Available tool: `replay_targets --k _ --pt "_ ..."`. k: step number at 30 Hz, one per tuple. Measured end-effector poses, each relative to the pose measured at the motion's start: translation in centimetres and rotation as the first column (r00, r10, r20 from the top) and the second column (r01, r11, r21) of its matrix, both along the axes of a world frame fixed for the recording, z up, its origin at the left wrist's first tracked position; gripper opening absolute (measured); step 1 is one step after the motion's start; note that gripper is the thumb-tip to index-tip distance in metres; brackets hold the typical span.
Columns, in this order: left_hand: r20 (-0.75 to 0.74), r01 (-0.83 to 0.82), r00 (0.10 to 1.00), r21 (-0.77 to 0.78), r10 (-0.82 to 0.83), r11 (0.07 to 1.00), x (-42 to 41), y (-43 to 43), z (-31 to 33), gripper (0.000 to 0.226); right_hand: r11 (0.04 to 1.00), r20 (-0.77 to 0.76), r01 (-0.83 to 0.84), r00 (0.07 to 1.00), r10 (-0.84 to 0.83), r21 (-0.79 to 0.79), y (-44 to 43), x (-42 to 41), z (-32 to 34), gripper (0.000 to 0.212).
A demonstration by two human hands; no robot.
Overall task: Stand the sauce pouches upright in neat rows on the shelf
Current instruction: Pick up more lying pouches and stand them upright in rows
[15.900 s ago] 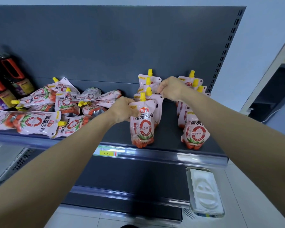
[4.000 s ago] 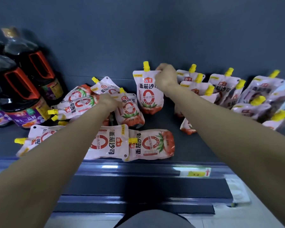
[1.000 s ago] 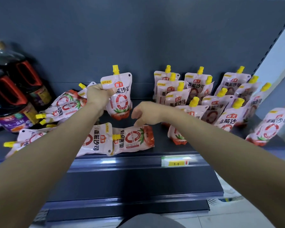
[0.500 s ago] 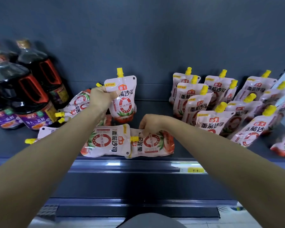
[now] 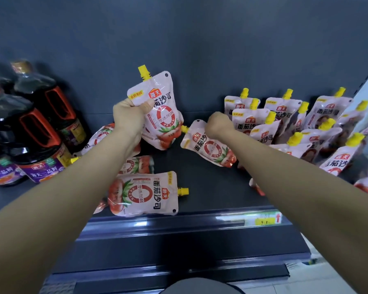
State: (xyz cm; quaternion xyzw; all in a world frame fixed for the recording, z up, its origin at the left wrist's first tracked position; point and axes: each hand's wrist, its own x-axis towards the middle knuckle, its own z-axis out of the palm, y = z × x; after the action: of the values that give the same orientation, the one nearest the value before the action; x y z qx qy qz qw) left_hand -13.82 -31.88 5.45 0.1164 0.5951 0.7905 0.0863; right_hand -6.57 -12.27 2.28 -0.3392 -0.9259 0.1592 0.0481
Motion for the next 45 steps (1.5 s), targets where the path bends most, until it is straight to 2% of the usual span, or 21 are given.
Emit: replay_targets --k 2,4,7,12,16,19,21,23,24,30,34,37,42,45 --pt "-0.023 -0.028 0.999 0.038 0.029 0.999 0.0 0.0 0.4 0.012 0.999 -0.035 0.036 0.999 -0.037 -0.032 0.0 -0.6 0.4 0.031" --pt "-0.052 -0.060 0.997 0.040 0.062 0.997 -0.2 -0.1 0.7 0.011 0.995 -0.081 0.047 0.995 -0.055 -0.091 0.5 -1.3 0.8 0.017" --pt "-0.072 -0.073 0.995 0.022 0.074 0.997 -0.6 -0.3 0.8 0.013 0.980 -0.155 0.072 0.983 -0.101 -0.183 1.2 -2.1 1.6 0.030" --pt "-0.005 -0.039 0.999 -0.058 0.039 0.998 -0.3 0.3 -1.4 0.012 0.902 -0.219 0.075 0.958 -0.183 -0.425 2.0 -3.0 1.6 0.032" --pt "0.057 -0.003 0.998 -0.101 0.009 0.995 0.4 1.7 -3.4 0.012 0.951 -0.164 0.061 0.980 -0.115 -0.303 3.5 -3.5 1.5 0.035" --pt "0.066 0.016 0.998 -0.167 -0.005 0.986 0.7 3.0 -4.2 0.013 0.937 -0.198 0.057 0.971 -0.131 -0.344 3.8 -3.7 2.6 0.032" --pt "0.075 0.037 0.997 -0.189 -0.023 0.981 1.1 4.1 -4.6 0.013 0.958 -0.187 0.026 0.979 -0.082 -0.285 3.8 -3.8 3.4 0.031" --pt "0.089 0.053 0.995 -0.210 -0.035 0.976 1.4 5.1 -5.0 0.013 0.949 -0.206 0.001 0.976 -0.070 -0.316 3.7 -3.7 4.2 0.028" --pt "0.096 0.057 0.995 -0.226 -0.036 0.972 1.5 5.5 -5.2 0.013 0.963 -0.216 -0.039 0.976 -0.020 -0.266 3.9 -3.7 4.4 0.026" --pt "0.139 0.112 0.987 -0.270 -0.077 0.956 2.0 6.9 -6.5 0.015 0.987 -0.089 -0.114 0.990 0.104 -0.109 3.7 -3.4 5.2 0.007" --pt "0.155 0.109 0.986 -0.294 -0.065 0.950 1.9 8.1 -6.3 0.016 0.986 -0.096 -0.157 0.984 0.151 -0.056 3.9 -3.4 5.7 0.026" --pt "0.149 0.092 0.988 -0.287 -0.051 0.953 1.9 8.9 -6.1 0.016 0.980 -0.125 -0.192 0.975 0.186 -0.041 3.9 -3.3 6.4 0.020" --pt "0.126 0.100 0.990 -0.311 -0.063 0.945 1.9 9.7 -5.7 0.013 0.983 -0.147 -0.181 0.974 0.174 -0.039 4.9 -3.9 6.7 0.033" --pt "0.119 0.118 0.989 -0.336 -0.082 0.935 2.0 9.7 -5.5 0.013 0.980 -0.133 -0.195 0.973 0.189 -0.032 5.1 -3.9 6.9 0.033"
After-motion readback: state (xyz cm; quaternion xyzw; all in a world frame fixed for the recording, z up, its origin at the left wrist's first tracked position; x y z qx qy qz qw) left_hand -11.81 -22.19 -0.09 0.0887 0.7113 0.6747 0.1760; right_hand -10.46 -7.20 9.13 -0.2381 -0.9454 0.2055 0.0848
